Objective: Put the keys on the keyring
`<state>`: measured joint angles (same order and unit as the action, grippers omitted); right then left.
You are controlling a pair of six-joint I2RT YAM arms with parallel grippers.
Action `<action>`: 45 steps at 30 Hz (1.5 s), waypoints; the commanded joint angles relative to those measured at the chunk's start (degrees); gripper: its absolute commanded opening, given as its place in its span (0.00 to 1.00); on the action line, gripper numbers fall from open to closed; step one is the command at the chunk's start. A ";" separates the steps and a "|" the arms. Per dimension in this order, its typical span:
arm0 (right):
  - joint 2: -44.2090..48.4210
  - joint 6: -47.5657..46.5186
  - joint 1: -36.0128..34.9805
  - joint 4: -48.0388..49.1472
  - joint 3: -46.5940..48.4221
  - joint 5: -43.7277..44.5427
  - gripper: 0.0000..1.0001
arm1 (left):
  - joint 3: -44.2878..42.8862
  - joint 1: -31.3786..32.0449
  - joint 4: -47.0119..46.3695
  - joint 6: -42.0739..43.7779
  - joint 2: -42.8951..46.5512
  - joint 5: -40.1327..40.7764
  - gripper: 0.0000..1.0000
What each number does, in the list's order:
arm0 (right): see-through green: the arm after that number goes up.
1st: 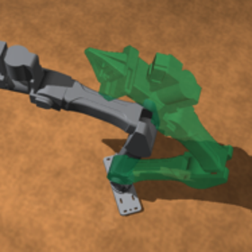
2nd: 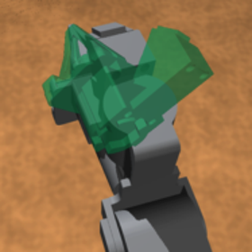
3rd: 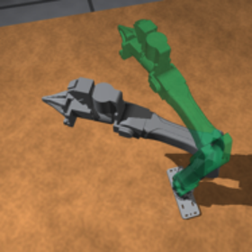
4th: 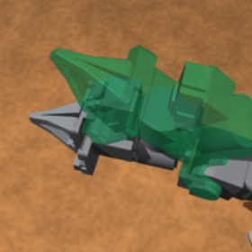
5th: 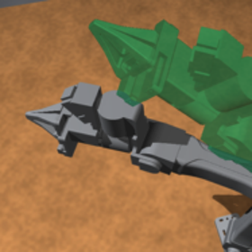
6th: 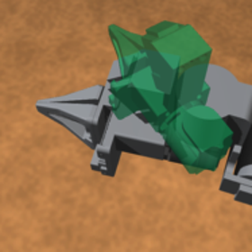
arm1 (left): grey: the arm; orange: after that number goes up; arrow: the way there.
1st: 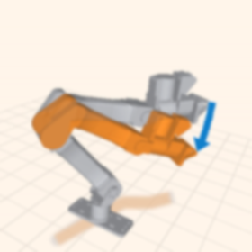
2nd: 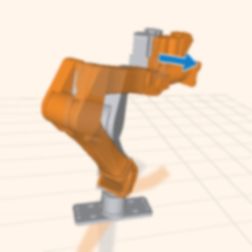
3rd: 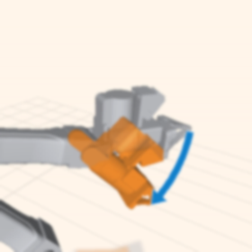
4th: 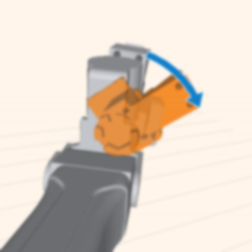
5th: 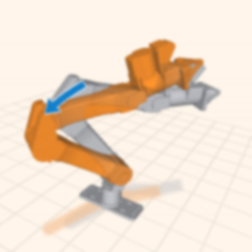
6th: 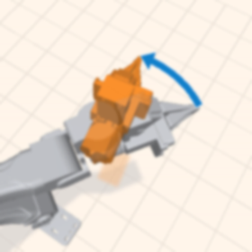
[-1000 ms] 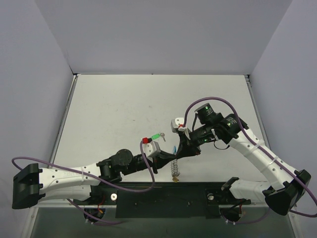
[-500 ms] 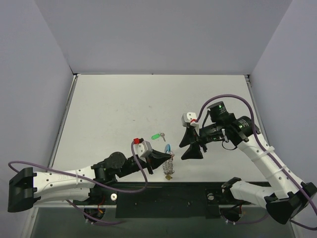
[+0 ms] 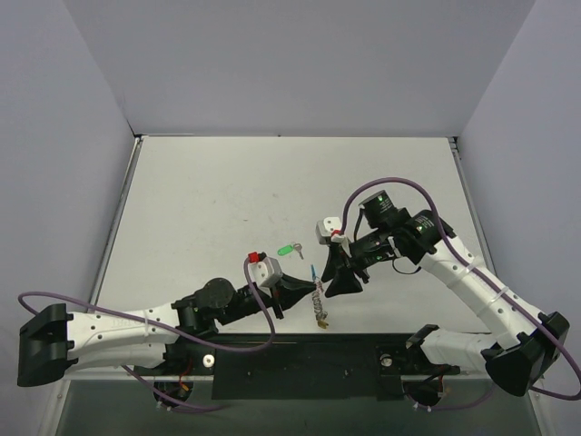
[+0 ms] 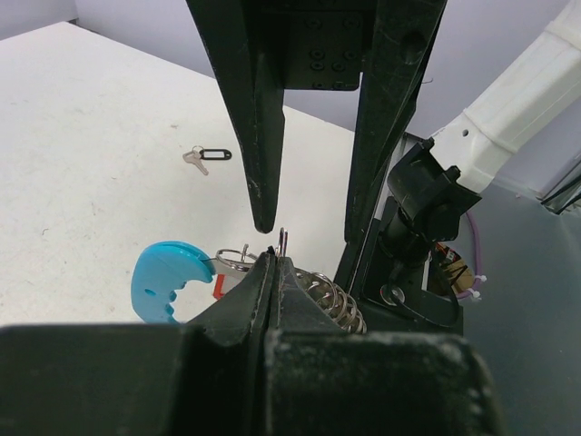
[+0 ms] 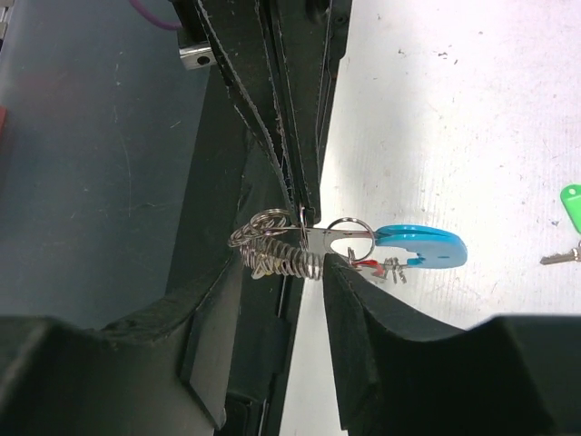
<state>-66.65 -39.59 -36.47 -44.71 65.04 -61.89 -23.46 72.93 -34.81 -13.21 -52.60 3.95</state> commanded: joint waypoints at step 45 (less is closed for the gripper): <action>-1.20 1.88 -1.59 0.50 3.26 -1.56 0.00 | 1.22 0.11 -14.76 -5.50 -0.31 0.54 0.03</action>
<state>-69.12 -39.03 -38.35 -43.94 66.87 -60.27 -22.33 73.01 -39.03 -16.43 -53.91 4.27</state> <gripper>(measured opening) 0.007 0.018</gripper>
